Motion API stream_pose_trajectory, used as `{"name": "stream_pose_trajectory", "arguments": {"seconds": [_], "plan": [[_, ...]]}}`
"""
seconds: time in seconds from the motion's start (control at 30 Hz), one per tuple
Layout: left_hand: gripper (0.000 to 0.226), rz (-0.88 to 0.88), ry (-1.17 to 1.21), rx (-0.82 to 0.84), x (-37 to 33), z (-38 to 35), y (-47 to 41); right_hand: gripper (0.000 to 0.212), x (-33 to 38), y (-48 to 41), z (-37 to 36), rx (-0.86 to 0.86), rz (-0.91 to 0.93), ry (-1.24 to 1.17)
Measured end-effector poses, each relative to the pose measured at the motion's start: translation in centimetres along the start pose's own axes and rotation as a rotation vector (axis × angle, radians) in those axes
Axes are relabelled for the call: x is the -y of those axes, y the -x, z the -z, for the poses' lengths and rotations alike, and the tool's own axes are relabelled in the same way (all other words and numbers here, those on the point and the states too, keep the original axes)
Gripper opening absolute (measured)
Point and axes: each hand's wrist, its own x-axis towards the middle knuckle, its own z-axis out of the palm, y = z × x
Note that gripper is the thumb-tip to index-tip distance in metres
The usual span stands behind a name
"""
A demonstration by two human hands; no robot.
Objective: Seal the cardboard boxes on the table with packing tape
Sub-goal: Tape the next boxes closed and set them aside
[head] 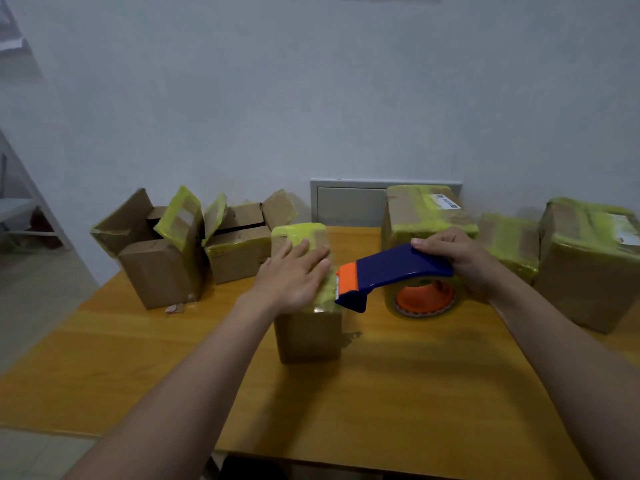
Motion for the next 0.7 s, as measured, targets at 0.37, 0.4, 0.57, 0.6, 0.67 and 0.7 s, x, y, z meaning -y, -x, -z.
{"name": "stream_pose_trajectory", "arguments": {"seconds": [0.37, 0.4, 0.57, 0.6, 0.67, 0.7], "plan": [[0.079, 0.0, -0.094, 0.01, -1.2, 0.0, -0.1, 0.052, 1.9, -0.3, 1.4, 0.025, -0.021, 0.294], [0.078, -0.002, -0.102, 0.012, -1.2, 0.1, -0.1, 0.053, 2.3, -0.6, 1.1, 0.016, -0.015, 0.349], [0.075, -0.019, -0.111, 0.032, -1.2, 0.3, -0.3, 0.045, 4.5, -1.6, -0.3, 0.019, -0.016, 0.525], [0.075, -0.026, -0.105, 0.029, -1.0, 0.3, -0.3, 0.044, 4.5, -1.7, -0.5, 0.022, -0.032, 0.577], [0.074, -0.051, -0.088, 0.025, -0.6, 0.3, -0.4, 0.043, 3.2, -1.5, -1.2, 0.04, -0.074, 0.735], [0.075, -0.064, -0.081, 0.031, -0.4, 0.4, -0.5, 0.041, 2.1, -1.2, -1.6, 0.041, -0.094, 0.732]]}}
